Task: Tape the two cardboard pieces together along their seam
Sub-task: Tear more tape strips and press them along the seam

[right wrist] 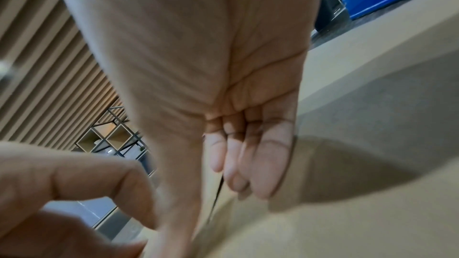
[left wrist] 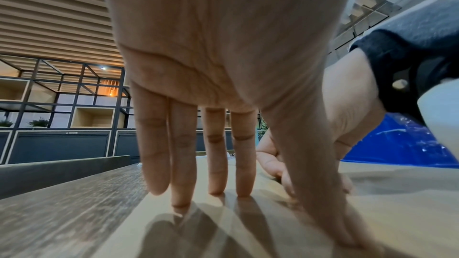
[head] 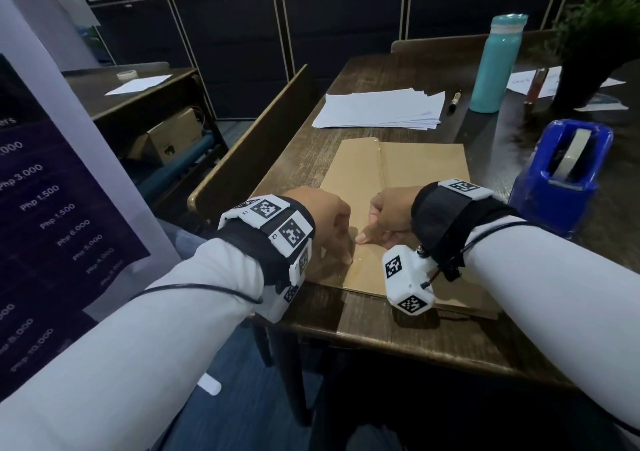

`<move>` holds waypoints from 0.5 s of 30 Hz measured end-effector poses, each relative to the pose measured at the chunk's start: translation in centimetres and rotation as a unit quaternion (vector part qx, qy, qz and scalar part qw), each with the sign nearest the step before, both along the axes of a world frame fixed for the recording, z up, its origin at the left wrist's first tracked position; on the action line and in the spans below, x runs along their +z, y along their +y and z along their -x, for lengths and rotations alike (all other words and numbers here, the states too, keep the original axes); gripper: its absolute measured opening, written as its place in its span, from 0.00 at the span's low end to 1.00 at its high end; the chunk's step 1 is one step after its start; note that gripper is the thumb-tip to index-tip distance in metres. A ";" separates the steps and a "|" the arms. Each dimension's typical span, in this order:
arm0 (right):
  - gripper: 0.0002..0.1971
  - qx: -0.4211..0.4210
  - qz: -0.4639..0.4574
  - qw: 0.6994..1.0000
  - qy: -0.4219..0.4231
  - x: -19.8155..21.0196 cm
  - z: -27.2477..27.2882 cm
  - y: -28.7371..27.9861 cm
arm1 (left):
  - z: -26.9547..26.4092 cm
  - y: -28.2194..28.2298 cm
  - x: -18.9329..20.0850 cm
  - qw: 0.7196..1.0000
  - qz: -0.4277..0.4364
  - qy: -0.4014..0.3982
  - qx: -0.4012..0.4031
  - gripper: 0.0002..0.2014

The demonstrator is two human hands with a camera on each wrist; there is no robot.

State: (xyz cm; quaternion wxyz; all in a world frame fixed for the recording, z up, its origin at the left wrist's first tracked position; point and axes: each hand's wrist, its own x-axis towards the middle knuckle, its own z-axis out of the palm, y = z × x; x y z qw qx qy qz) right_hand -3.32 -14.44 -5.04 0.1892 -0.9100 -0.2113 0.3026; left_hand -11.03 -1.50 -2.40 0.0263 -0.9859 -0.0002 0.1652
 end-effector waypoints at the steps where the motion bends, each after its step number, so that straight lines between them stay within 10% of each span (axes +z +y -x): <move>1: 0.19 0.003 0.008 1.000 -0.009 0.0 -0.1 0.0 | -0.1 0.0 -0.1 1.000 0.002 -0.001 0.000 0.28; 15: 0.23 0.037 0.045 0.998 -0.025 0.1 -0.3 0.2 | 0.1 0.1 -0.3 1.000 0.007 -0.006 0.000 0.27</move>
